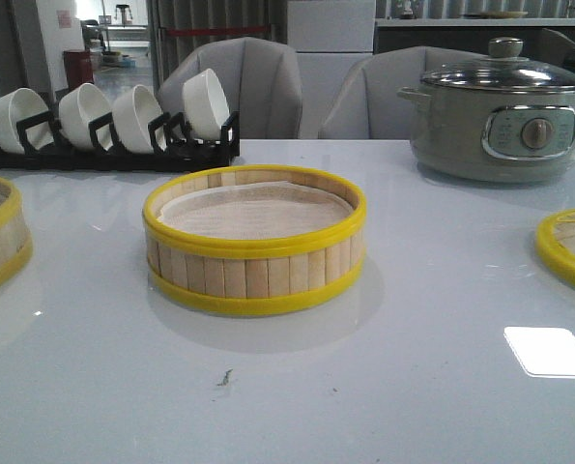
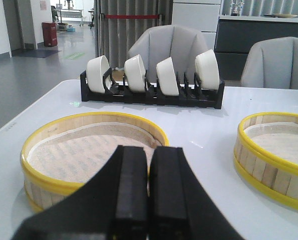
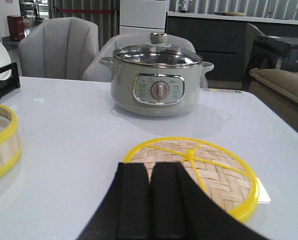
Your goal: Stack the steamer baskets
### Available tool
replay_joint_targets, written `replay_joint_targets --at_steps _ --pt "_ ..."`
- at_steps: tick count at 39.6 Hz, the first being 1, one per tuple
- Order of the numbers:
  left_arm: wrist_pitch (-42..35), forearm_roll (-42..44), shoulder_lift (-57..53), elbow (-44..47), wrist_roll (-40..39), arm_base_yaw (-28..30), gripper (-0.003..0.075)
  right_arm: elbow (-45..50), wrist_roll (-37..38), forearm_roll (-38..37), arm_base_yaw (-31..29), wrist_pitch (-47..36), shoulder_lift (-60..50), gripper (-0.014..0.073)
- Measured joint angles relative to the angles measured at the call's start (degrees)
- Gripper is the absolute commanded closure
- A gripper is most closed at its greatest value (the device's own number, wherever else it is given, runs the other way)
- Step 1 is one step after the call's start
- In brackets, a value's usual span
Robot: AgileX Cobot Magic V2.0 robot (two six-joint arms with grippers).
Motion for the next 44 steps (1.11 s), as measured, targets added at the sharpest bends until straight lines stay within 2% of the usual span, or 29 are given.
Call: replay_joint_targets --at_steps 6,11,18,26,31,35,44 --pt "0.47 -0.11 0.00 -0.42 0.00 0.00 0.0636 0.00 0.00 0.00 0.00 0.00 0.00 0.0538" --pt "4.42 -0.86 1.33 -6.14 0.00 0.00 0.0636 0.00 0.00 0.00 0.00 0.00 0.00 0.0538" --pt "11.88 2.49 12.56 -26.15 0.00 0.00 0.0636 0.00 0.00 0.00 0.00 0.00 0.00 0.0538" --pt "26.43 6.85 30.90 -51.11 0.00 0.00 0.0636 0.00 0.00 0.00 0.00 0.00 0.00 0.0538" --pt "31.66 7.69 40.63 -61.27 0.10 0.00 0.0636 0.00 0.00 0.00 0.00 0.00 0.00 0.0538" --pt "32.97 7.74 46.38 -64.56 0.10 0.00 0.0636 0.00 0.00 0.00 0.00 0.00 0.00 0.0538" --pt "36.20 6.60 53.45 -65.05 0.17 0.00 0.0636 0.00 0.00 0.00 0.00 0.00 0.00 0.0538"
